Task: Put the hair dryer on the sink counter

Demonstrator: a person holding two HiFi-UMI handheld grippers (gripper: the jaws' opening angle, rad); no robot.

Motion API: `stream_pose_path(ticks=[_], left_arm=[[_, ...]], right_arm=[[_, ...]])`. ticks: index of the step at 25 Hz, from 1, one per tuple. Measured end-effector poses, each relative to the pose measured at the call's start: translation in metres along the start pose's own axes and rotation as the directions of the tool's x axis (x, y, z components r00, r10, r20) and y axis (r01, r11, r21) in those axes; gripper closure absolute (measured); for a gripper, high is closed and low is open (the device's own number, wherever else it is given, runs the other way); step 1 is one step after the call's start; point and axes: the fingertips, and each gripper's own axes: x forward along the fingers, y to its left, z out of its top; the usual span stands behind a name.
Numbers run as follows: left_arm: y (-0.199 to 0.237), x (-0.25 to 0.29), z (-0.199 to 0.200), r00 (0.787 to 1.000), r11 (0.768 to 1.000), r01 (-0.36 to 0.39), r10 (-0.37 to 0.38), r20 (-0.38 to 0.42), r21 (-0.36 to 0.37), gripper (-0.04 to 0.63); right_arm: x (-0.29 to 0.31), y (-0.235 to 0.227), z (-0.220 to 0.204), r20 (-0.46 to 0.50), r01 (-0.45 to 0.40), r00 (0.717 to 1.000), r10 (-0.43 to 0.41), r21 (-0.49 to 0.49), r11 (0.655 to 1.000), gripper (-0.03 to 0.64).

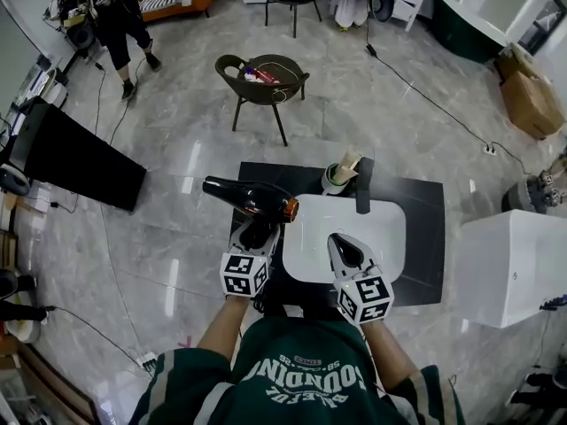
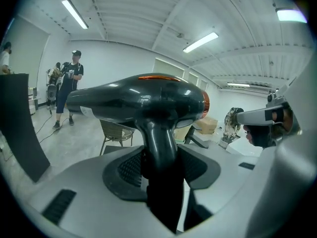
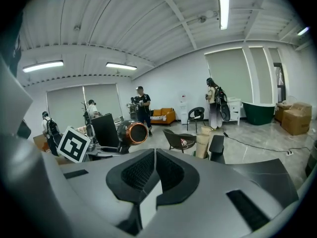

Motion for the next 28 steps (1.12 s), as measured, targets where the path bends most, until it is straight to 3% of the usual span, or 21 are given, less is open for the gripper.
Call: stream_pose_path(ticks=[6, 28], left_arm=[[0.009, 0.030, -0.005, 0.999, 1.000, -0.029, 0.029, -0.021, 0.001, 0.398], [0.029, 0.100, -0.046, 0.986, 0.989, -0.106, 0.091, -0.142, -0.102, 0.399]], right_arm=[[0.014, -0.016, -0.004, -0.020, -0.020, 1.000, 0.020, 0.009, 1.000, 0.573], [0.049, -0.053, -0.021, -0.099, -0.055, 0.993, 0.059, 0.046, 0.997, 0.573]])
